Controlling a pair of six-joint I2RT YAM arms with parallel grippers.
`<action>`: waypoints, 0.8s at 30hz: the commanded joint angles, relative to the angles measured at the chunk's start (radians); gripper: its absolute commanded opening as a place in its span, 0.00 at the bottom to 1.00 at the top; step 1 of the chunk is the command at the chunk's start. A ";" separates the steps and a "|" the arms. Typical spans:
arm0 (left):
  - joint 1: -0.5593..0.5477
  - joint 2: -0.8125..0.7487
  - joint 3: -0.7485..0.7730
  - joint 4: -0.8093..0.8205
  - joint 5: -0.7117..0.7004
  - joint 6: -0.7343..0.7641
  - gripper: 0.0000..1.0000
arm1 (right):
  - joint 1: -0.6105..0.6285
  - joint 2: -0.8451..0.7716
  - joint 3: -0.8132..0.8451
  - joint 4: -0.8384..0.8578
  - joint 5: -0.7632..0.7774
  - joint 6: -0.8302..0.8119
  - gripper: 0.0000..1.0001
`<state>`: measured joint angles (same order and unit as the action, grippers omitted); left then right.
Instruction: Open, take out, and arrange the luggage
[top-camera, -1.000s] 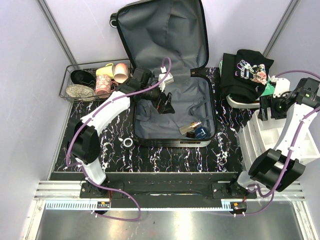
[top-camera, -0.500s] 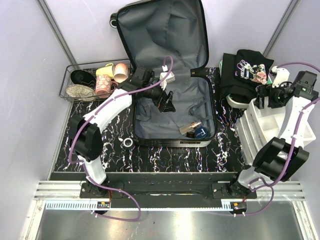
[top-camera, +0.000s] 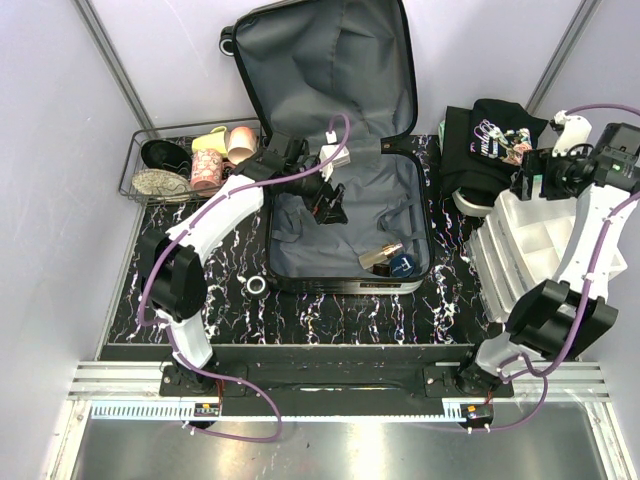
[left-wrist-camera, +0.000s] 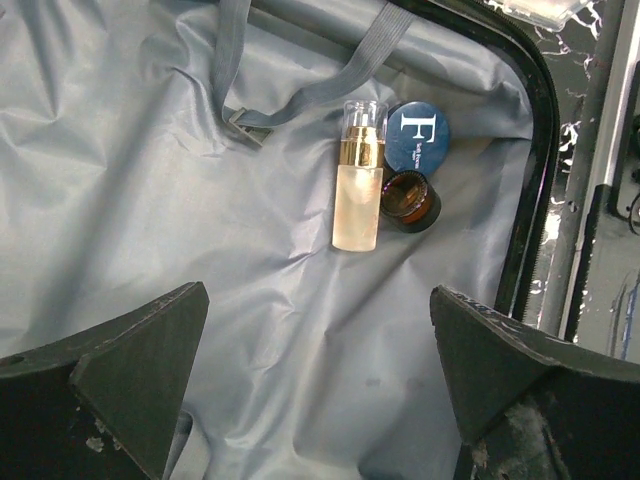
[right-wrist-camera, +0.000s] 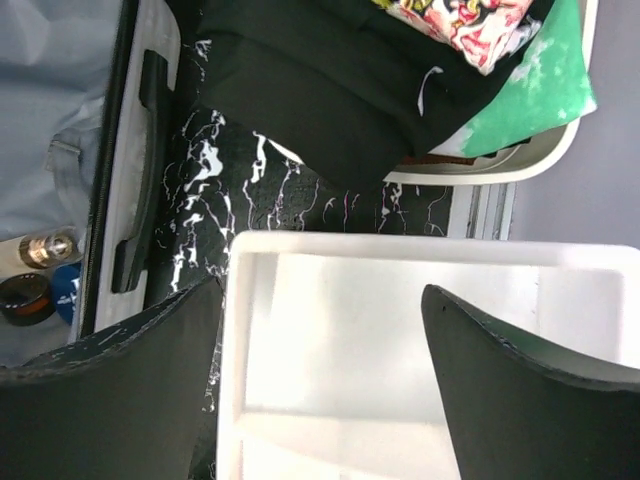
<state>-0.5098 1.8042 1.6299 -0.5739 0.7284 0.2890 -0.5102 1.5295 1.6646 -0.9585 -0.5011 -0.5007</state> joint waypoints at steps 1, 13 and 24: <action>-0.015 -0.006 0.019 0.002 -0.009 0.097 0.99 | 0.007 -0.109 0.135 -0.234 -0.042 -0.070 0.90; -0.202 0.213 0.070 0.055 -0.130 0.164 0.85 | 0.039 -0.227 0.166 -0.362 -0.197 0.089 0.89; -0.282 0.377 0.071 0.167 -0.299 0.090 0.71 | 0.042 -0.325 0.038 -0.272 -0.234 0.211 0.89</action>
<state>-0.7830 2.1475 1.6588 -0.5125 0.5488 0.4095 -0.4721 1.2385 1.7046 -1.2789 -0.6991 -0.3462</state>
